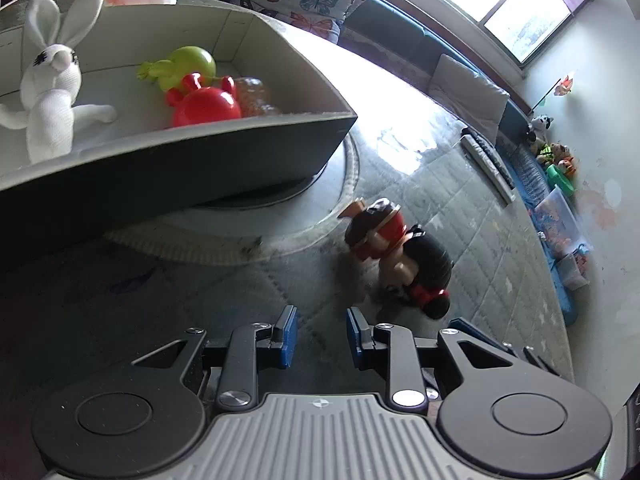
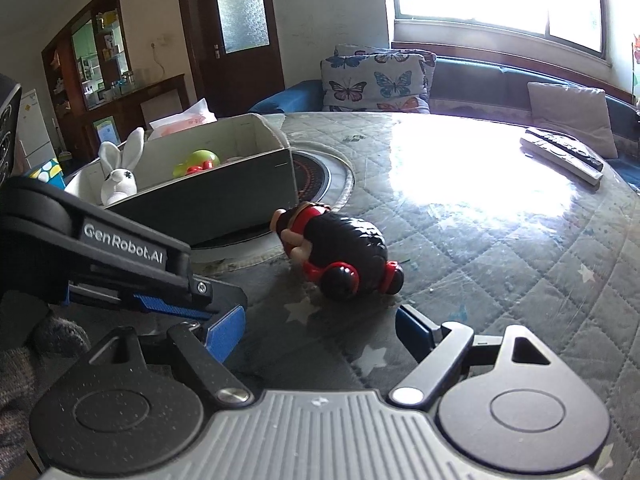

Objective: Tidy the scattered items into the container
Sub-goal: 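Move the left gripper down to the red-and-black figure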

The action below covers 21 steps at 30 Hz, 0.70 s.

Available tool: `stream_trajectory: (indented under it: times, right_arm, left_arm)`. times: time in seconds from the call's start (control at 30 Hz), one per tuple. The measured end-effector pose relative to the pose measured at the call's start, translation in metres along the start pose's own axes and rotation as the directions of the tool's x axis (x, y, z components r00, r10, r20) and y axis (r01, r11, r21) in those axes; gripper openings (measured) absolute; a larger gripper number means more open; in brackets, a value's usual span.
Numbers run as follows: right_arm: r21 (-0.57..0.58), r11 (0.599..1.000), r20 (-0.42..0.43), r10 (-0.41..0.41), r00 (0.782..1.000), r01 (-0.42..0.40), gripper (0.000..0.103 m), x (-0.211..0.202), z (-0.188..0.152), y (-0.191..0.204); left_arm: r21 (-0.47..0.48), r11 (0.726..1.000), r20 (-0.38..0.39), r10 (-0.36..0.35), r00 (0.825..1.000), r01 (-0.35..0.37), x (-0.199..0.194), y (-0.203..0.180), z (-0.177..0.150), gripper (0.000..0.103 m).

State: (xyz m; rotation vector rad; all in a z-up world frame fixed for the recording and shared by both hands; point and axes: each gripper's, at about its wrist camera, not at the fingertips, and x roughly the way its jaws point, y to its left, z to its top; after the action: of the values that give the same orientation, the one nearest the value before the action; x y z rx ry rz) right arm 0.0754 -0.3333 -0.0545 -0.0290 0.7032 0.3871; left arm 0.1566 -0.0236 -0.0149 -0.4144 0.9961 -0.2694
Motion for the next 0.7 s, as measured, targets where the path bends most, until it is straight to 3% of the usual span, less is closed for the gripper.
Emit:
stream_trajectory:
  times: [0.33, 0.7]
  right_arm:
    - [-0.034, 0.999, 0.002, -0.010, 1.000, 0.010, 0.084, 0.014, 0.013, -0.006]
    - [-0.082, 0.997, -0.001, -0.009, 1.000, 0.009, 0.080, 0.030, 0.027, -0.009]
  left_arm:
    - [-0.055, 0.992, 0.024, -0.109, 0.994, 0.110, 0.004, 0.000, 0.022, 0.030]
    - [-0.175, 0.960, 0.049, -0.214, 0.976, 0.219, 0.020, 0.012, 0.038, 0.032]
